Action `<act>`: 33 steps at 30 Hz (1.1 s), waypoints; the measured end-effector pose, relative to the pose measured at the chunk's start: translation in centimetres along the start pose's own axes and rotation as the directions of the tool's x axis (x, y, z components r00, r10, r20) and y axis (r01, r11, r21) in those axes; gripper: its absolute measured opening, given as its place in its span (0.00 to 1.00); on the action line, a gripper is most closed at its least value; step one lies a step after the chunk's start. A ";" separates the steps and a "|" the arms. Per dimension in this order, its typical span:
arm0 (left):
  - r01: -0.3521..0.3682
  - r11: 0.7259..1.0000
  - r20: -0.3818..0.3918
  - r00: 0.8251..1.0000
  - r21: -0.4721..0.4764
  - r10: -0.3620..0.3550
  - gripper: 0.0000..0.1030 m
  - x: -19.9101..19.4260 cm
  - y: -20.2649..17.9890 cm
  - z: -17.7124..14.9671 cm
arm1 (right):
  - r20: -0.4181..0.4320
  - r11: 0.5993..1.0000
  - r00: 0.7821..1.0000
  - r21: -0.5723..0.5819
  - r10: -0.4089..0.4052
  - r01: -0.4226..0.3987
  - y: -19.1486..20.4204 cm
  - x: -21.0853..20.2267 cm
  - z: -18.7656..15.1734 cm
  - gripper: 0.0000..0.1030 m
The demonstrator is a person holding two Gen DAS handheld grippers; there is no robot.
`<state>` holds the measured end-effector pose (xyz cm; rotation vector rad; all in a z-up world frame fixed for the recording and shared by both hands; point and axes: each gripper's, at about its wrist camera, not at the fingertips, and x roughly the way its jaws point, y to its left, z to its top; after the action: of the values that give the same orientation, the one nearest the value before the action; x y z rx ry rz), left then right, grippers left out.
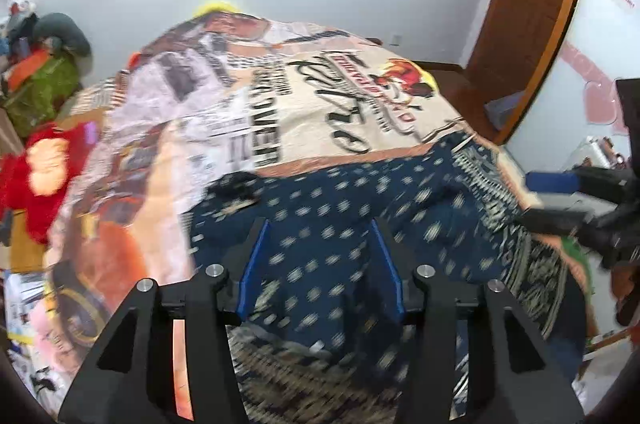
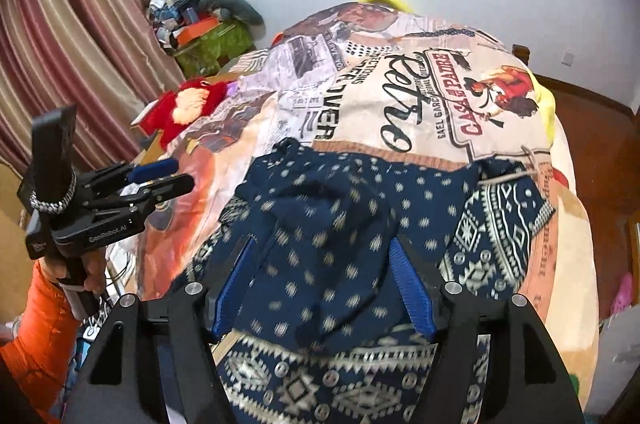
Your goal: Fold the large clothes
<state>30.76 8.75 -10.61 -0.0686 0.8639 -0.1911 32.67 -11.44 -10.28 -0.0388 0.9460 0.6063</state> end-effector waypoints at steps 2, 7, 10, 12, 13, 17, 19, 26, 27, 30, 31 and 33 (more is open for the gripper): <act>0.038 0.999 -0.022 0.999 0.001 -0.038 0.48 1.7 -0.8 0.7 | -0.012 1.000 1.000 -0.003 -0.004 0.004 -0.3 1.0 0.7 0.66; 0.095 0.994 -0.140 0.986 0.050 -0.087 0.48 6.6 -2.6 0.1 | -0.075 1.000 0.997 -0.016 -0.019 0.018 -1.1 4.4 0.8 0.74; 0.095 0.992 -0.199 0.977 0.085 -0.076 0.49 8.6 -3.0 -1.7 | -0.156 0.999 0.988 -0.030 -0.024 0.020 -1.4 7.2 -0.2 0.74; 0.091 0.992 -0.240 0.968 0.093 -0.066 0.49 9.9 -3.0 -2.9 | -0.211 0.999 0.977 -0.039 -0.025 0.017 -1.7 8.9 -1.1 0.74; 0.085 0.992 -0.262 0.963 0.094 -0.058 0.49 10.6 -2.8 -3.5 | -0.240 0.999 0.970 -0.040 -0.024 0.015 -1.8 9.7 -1.5 0.74; 0.061 0.991 -0.297 0.955 0.121 -0.022 0.53 12.0 -2.4 -5.5 | -0.313 0.999 0.949 -0.028 -0.030 0.023 -2.6 12.2 -3.4 0.74; 0.050 0.990 -0.279 0.960 0.131 -0.012 0.54 11.5 -2.4 -5.6 | -0.309 0.999 0.950 -0.040 -0.037 0.026 -2.4 12.2 -3.6 0.74; 0.008 0.990 -0.236 0.971 0.142 0.026 0.54 8.6 -2.3 -5.2 | -0.290 0.996 0.954 -0.066 -0.075 0.059 -1.7 10.4 -3.5 0.74; 0.000 0.989 -0.223 0.974 0.145 0.033 0.54 8.1 -2.3 -5.2 | -0.279 0.996 0.957 -0.065 -0.078 0.062 -1.7 9.9 -3.5 0.74; -0.035 0.986 -0.160 0.985 0.162 0.062 0.54 5.6 -2.2 -5.1 | -0.235 0.996 0.968 -0.060 -0.085 0.073 -1.6 7.7 -3.3 0.74; -0.045 0.985 -0.144 0.987 0.165 0.069 0.54 5.0 -2.1 -4.9 | -0.218 0.995 0.972 -0.058 -0.089 0.079 -1.6 6.9 -3.3 0.74; -0.067 0.984 -0.101 0.991 0.165 0.084 0.54 3.3 -1.9 -4.9 | -0.175 0.994 0.979 -0.052 -0.103 0.095 -1.5 5.1 -3.1 0.74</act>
<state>28.87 6.32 -15.96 0.1272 0.9539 -0.1946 33.27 -11.25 -16.39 -0.1801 1.0966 0.5371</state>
